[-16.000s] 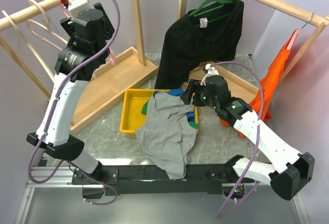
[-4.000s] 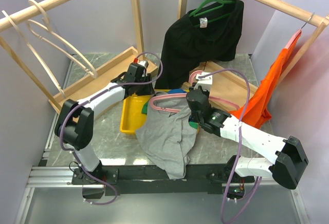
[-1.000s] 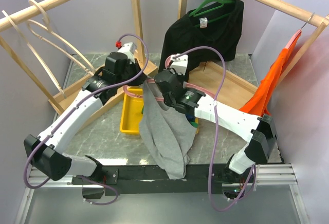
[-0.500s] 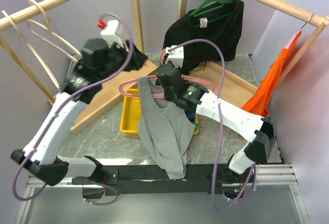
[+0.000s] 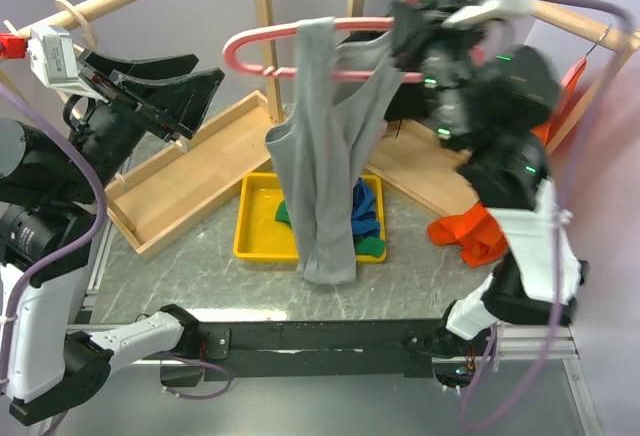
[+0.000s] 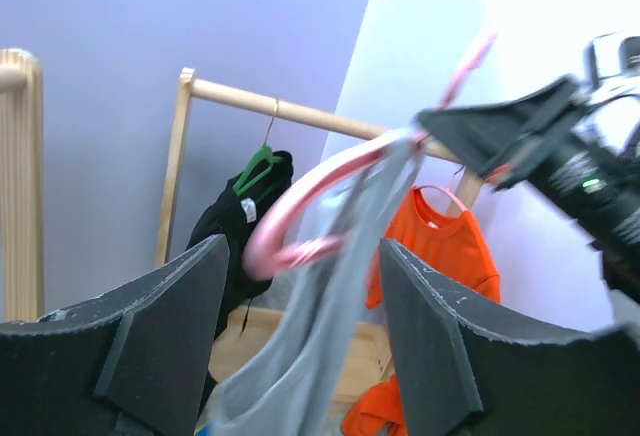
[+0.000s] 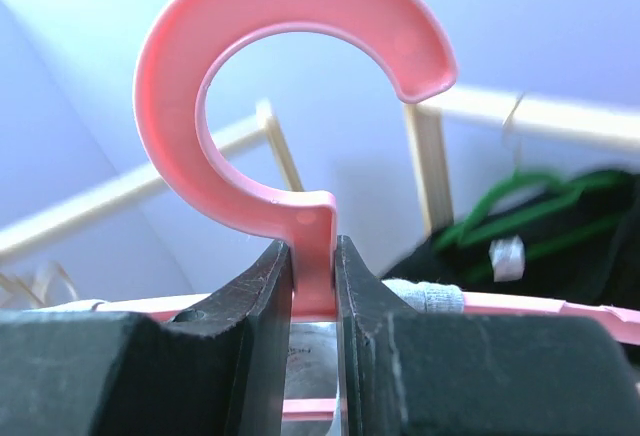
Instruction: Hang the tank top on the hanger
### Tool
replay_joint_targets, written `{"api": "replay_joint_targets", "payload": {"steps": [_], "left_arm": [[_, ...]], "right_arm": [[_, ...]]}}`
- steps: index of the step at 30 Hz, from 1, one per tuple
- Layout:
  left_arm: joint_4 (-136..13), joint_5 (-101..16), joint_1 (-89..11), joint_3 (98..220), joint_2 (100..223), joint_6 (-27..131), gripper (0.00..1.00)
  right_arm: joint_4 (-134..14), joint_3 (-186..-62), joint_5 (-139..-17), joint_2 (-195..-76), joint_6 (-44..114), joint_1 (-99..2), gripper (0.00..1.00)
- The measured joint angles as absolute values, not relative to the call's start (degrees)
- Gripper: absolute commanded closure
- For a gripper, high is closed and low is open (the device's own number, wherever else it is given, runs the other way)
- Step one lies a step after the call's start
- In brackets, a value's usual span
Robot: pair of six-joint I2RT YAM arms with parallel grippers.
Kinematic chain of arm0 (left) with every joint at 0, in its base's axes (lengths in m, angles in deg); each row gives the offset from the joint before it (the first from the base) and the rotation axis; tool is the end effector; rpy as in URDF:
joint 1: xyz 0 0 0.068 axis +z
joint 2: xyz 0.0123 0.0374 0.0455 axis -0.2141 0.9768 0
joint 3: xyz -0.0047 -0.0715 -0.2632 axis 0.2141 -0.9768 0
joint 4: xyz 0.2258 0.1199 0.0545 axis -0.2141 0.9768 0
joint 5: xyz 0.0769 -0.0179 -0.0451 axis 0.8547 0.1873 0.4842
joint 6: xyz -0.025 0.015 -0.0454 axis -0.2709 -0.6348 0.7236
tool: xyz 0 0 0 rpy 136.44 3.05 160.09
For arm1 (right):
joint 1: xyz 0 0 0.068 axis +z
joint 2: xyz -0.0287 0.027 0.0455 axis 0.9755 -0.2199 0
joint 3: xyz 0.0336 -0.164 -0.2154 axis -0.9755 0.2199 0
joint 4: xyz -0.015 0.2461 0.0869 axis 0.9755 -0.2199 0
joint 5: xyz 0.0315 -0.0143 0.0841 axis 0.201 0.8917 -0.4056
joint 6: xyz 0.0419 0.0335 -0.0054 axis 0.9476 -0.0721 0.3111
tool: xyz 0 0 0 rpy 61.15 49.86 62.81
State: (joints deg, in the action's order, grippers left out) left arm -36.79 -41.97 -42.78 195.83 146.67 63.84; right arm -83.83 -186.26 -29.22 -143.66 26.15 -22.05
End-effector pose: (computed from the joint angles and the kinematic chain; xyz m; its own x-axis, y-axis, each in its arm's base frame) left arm 0.0932 -0.0604 0.6123 0.0885 -0.5138 -0.8533 0.7022 0.6398 -0.3124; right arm 0.1460 0.1693 0.6441 0.2498 0.3107 -0.9171 -0.2735 0.9312 0.2409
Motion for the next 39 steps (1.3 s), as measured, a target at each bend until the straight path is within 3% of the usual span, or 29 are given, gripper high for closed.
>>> {"api": "replay_joint_targets", "payload": {"steps": [6, 19, 39], "left_arm": [[-38.01, -42.85, -42.78, 191.83, 146.3, 63.36, 0.32], [-32.33, -47.65, -42.78, 184.61, 145.64, 58.55, 0.35], [-18.32, -66.8, -42.75, 173.84, 146.76, 49.61, 0.38]], "right_arm": [[-77.58, -177.63, -30.66, -135.25, 22.35, -21.4, 1.0], [-73.1, -133.48, -33.61, -126.35, 27.02, -21.22, 1.0], [-70.56, -122.86, -39.9, -117.48, 33.27, -21.2, 1.0]]}}
